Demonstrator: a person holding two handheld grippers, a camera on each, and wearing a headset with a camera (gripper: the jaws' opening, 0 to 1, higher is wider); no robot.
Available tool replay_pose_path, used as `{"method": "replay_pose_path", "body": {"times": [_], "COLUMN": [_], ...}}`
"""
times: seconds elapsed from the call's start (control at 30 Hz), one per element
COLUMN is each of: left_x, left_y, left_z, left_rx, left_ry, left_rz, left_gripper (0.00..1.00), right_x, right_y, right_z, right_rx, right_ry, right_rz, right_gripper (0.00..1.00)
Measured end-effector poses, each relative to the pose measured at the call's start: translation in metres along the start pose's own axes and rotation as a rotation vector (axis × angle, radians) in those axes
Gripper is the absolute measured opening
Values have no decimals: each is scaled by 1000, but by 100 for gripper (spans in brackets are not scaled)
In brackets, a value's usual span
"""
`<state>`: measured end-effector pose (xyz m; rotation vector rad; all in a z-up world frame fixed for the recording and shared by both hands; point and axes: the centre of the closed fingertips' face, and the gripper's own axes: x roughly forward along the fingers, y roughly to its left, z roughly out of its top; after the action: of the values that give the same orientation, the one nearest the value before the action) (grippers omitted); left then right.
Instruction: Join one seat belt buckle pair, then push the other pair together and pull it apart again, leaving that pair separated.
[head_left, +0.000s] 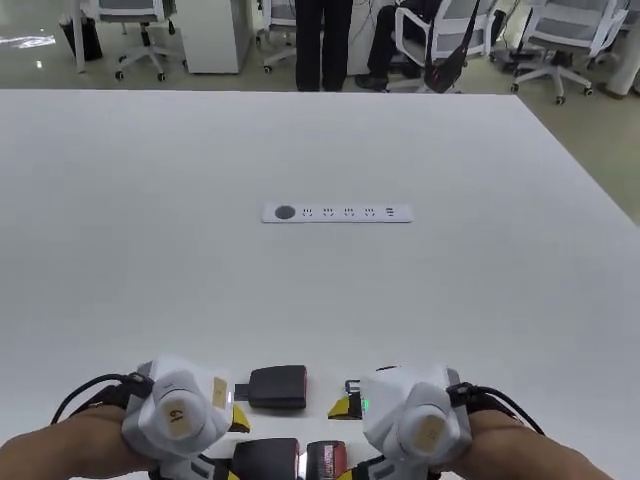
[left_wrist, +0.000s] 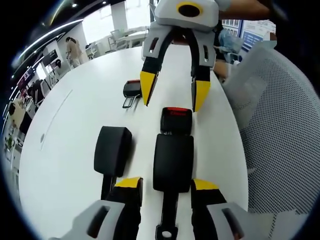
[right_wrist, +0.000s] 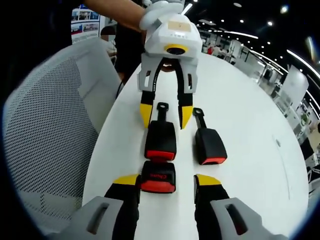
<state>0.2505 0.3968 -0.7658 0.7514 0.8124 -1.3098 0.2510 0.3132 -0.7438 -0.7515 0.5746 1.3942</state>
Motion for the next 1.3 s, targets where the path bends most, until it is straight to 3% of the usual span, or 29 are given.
{"method": "replay_pose_path", "body": {"times": [0.27, 0.33, 0.6, 1.03, 1.3], "left_x": [-13, -18, -30, -27, -20], "left_y": [7, 11, 32, 56, 73], "left_z": [3, 9, 18, 30, 31], "left_rx": [-13, -45, -65, -68, -51], "left_ry": [-10, -38, -65, -74, -52], "left_rz": [12, 21, 59, 73, 65], "left_gripper": [44, 43, 43, 45, 46], "right_x": [-9, -12, -24, -42, -45], "right_y": [-15, -19, -34, -61, -69], "right_z": [-6, -8, -18, -40, -56], "right_rx": [8, 14, 33, 73, 92], "right_ry": [4, 5, 18, 42, 62], "right_rz": [-29, -36, -63, -94, -91], "right_gripper": [42, 42, 43, 43, 43]}}
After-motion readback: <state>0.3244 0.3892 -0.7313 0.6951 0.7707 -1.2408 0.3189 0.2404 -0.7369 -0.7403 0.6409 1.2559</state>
